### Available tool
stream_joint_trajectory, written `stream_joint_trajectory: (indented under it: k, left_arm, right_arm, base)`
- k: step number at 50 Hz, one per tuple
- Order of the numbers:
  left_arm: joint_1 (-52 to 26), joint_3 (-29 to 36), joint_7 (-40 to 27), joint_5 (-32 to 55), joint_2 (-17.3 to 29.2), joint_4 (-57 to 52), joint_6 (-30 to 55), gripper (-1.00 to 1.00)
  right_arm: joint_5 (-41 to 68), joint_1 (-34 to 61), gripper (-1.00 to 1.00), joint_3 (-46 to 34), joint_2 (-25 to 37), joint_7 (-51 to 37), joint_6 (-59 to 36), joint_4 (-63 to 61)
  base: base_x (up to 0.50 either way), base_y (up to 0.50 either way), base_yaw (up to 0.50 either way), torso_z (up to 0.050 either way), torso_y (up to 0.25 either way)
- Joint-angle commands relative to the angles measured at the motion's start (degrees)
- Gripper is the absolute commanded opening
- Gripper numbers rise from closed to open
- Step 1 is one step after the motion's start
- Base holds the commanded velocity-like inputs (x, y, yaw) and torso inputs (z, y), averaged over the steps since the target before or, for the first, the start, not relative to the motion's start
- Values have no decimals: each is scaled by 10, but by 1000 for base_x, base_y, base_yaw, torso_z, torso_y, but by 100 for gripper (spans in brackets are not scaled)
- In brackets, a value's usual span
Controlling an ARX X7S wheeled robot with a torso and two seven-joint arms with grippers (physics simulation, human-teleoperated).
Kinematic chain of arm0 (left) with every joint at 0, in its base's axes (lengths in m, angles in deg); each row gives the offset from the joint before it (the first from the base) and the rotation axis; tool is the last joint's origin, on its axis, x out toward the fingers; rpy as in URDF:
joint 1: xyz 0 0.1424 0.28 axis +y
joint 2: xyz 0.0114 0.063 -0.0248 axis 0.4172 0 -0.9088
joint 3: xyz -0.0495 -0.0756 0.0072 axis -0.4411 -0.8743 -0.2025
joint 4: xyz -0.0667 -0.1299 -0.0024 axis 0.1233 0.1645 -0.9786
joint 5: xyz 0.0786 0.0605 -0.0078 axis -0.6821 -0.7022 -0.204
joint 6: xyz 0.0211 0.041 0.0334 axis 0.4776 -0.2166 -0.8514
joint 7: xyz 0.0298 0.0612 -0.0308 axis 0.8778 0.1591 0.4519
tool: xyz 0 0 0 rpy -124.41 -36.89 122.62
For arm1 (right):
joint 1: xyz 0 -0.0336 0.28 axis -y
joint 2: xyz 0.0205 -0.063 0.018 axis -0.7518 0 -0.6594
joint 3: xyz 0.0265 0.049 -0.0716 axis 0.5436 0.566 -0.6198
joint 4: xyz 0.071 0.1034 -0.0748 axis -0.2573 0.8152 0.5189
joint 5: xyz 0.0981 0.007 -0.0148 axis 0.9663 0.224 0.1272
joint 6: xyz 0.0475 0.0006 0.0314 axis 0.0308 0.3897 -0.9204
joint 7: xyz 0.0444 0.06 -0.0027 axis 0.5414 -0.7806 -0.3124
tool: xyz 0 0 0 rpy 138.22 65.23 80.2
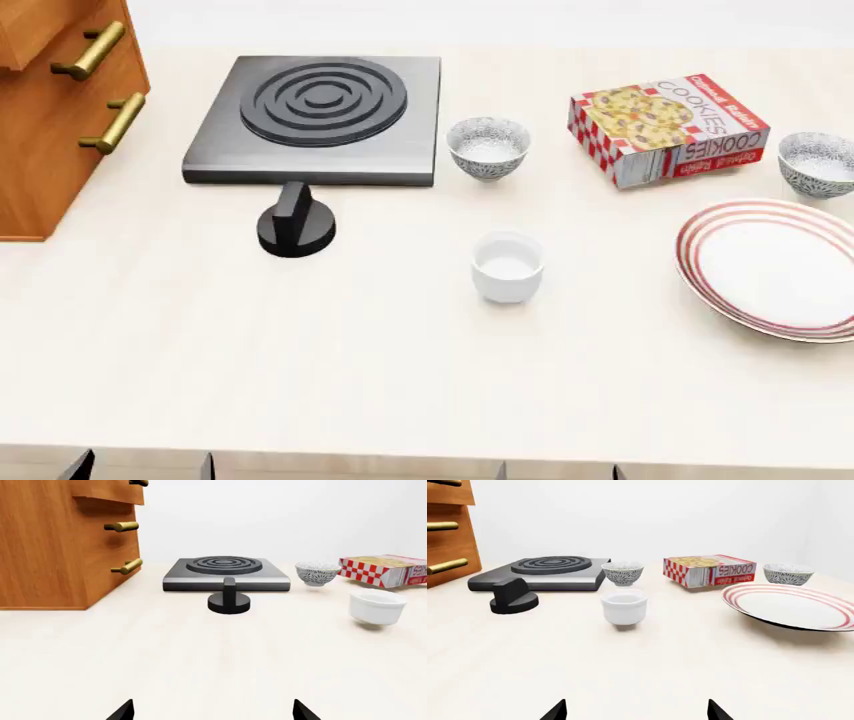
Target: Pick the akita bowl next to the plate and place it on the plate.
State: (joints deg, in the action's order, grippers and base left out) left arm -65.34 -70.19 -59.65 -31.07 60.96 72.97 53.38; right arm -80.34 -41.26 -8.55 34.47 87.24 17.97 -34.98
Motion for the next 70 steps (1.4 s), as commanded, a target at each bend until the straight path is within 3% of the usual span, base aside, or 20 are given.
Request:
stream_joint_trajectory:
  k: [1, 19, 28, 42, 52, 57, 58, 70]
  left_arm:
    - [-1, 10, -10, 12, 9, 4, -3, 100]
    - [8, 43, -23, 41, 45, -32, -1, 100]
    - [-21, -15, -28, 157, 65, -144, 146, 100]
    - [-93, -142, -83, 259, 128, -197, 272, 100]
    - [-100, -187, -81, 263, 143, -151, 242, 100]
    - [-91, -187, -48, 246, 134, -91, 172, 100]
    - [-96, -187, -70, 235, 132, -77, 185, 100]
    - [-93, -183, -58, 249, 133, -87, 182, 100]
  right_arm:
    - [11, -1, 100, -10, 9, -11, 0, -1]
    - [30, -4, 100, -41, 35, -41, -10, -15]
    - [54, -16, 100, -49, 48, -41, -79, -106]
    - [166, 11, 100, -36, 70, -30, -217, -319]
    - [259, 79, 100, -10, 78, -53, -321, -428]
    - [276, 98, 100, 11, 77, -58, -313, -423]
    - [275, 96, 100, 13, 79, -60, -311, -423]
    - [285, 91, 100, 16, 78, -66, -299, -400]
  base:
    - [0, 0, 0, 0, 0]
    - [0, 0, 0, 0, 0]
    - [0, 0, 0, 0, 0]
    - [0, 0, 0, 0, 0]
    - [0, 0, 0, 0, 0]
    - [0, 0, 0, 0, 0]
    - [0, 0, 0, 0, 0]
    - [0, -201, 0, 0, 0]
